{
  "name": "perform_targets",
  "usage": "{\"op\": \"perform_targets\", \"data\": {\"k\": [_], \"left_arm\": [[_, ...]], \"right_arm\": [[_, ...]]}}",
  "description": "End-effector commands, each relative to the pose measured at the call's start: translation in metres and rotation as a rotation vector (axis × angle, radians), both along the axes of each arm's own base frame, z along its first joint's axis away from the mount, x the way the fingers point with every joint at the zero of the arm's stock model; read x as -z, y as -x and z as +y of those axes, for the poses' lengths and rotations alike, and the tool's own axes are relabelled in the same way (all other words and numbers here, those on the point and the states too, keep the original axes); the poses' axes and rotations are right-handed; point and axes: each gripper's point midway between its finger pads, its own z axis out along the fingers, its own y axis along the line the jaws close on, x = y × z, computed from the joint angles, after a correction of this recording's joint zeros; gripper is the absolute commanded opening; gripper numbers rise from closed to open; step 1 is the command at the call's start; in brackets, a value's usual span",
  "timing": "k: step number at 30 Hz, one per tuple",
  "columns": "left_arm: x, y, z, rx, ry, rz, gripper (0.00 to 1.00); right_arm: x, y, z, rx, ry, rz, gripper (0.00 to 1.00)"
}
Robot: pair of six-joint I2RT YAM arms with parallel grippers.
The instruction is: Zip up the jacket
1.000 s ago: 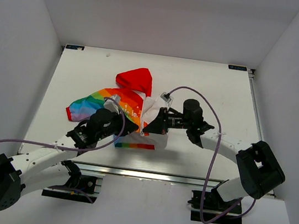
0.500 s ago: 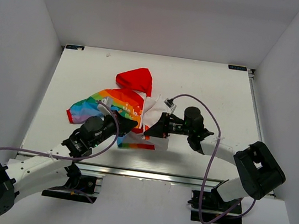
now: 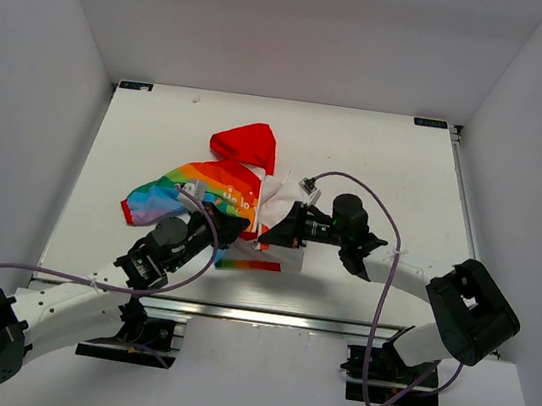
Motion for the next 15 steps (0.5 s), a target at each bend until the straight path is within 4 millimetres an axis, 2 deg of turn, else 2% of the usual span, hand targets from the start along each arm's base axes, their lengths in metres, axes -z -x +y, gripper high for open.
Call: {"op": "perform_targets", "data": {"k": [1,11,15], "left_arm": [[-0.0048,-0.0009,0.0013,-0.019,-0.003,-0.050,0.00],[-0.0002,-0.0007,0.0034,-0.045,-0.013,-0.041,0.00],[-0.0022,-0.0001,0.0039,-0.051,-0.006,-0.046,0.00]], "right_arm": [[-0.0274,-0.0042,0.0093,0.012,-0.050,-0.045,0.00],[-0.0352,-0.0026,0.0133,0.035,-0.067,-0.059,0.00],[-0.0313,-0.0048,0.0117,0.066,-0.051,-0.043,0.00]]}}
